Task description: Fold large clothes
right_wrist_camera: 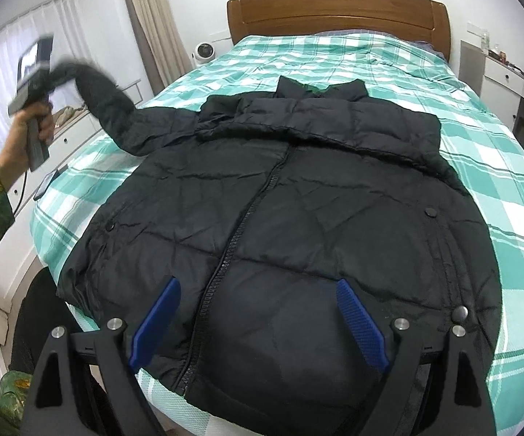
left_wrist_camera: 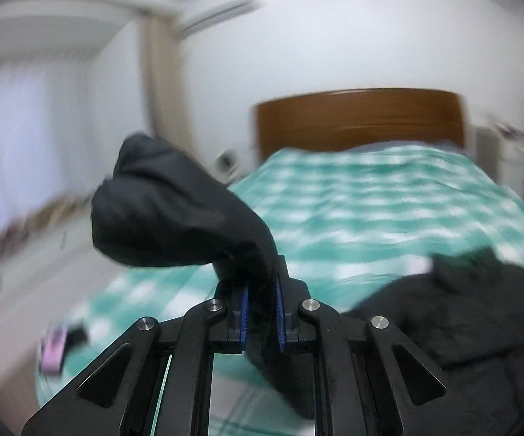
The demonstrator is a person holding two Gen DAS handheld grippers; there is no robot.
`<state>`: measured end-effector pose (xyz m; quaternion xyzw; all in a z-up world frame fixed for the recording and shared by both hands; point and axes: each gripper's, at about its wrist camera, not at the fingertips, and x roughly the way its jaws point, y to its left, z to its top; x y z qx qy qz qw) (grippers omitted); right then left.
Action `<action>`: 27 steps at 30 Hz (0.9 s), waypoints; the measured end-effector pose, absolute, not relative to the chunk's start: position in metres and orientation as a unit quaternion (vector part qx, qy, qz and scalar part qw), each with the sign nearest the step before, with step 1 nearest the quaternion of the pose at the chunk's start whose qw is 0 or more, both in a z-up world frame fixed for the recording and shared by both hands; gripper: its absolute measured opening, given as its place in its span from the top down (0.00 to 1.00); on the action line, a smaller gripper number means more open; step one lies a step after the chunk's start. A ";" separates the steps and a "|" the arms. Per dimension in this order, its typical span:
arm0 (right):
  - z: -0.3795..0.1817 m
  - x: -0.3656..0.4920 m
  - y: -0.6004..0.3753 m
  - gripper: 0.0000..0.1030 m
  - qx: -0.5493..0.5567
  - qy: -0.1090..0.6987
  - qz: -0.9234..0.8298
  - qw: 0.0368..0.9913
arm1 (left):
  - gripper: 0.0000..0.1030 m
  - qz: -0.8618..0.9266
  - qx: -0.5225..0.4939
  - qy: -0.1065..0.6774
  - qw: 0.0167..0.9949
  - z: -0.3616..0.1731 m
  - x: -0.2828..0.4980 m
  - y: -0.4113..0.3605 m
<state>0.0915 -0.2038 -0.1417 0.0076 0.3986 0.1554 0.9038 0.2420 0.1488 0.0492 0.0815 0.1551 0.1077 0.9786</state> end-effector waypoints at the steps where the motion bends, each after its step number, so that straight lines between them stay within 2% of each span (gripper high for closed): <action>1: -0.140 0.090 -0.206 0.13 0.010 0.396 0.154 0.905 | 0.90 0.086 0.101 0.149 0.980 0.053 0.240 0.127; 5: -0.132 0.083 -0.218 0.13 0.019 0.385 0.145 0.911 | 0.90 -0.006 0.166 0.141 0.976 0.050 0.232 0.032; 7: -0.130 0.081 -0.225 0.13 0.023 0.380 0.140 0.914 | 0.83 -0.040 0.185 0.153 0.970 0.038 0.232 -0.003; 9: -0.128 0.079 -0.234 0.13 0.027 0.376 0.131 0.917 | 0.42 -0.085 0.192 0.191 0.959 0.018 0.235 -0.040; 10: -0.127 0.078 -0.238 0.13 0.027 0.375 0.126 0.918 | 0.08 -0.102 0.186 0.212 0.954 0.006 0.235 -0.053; 11: -0.126 0.078 -0.244 0.13 0.028 0.373 0.118 0.920 | 0.01 -0.121 0.172 0.232 0.950 -0.006 0.233 -0.063; 14: -0.121 0.077 -0.259 0.13 0.030 0.369 0.102 0.923 | 0.01 -0.181 0.123 0.309 0.926 -0.044 0.226 -0.067; 17: -0.116 0.086 -0.273 0.13 0.036 0.365 0.101 0.925 | 0.01 -0.182 0.085 0.347 0.916 -0.061 0.210 -0.042; 21: -0.105 0.129 -0.273 0.13 0.050 0.361 0.141 0.920 | 0.01 -0.150 0.061 0.353 0.921 -0.066 0.184 -0.002; 27: -0.110 0.266 -0.249 0.13 0.092 0.396 0.195 0.893 | 0.01 -0.091 0.023 0.361 0.928 -0.080 0.156 0.059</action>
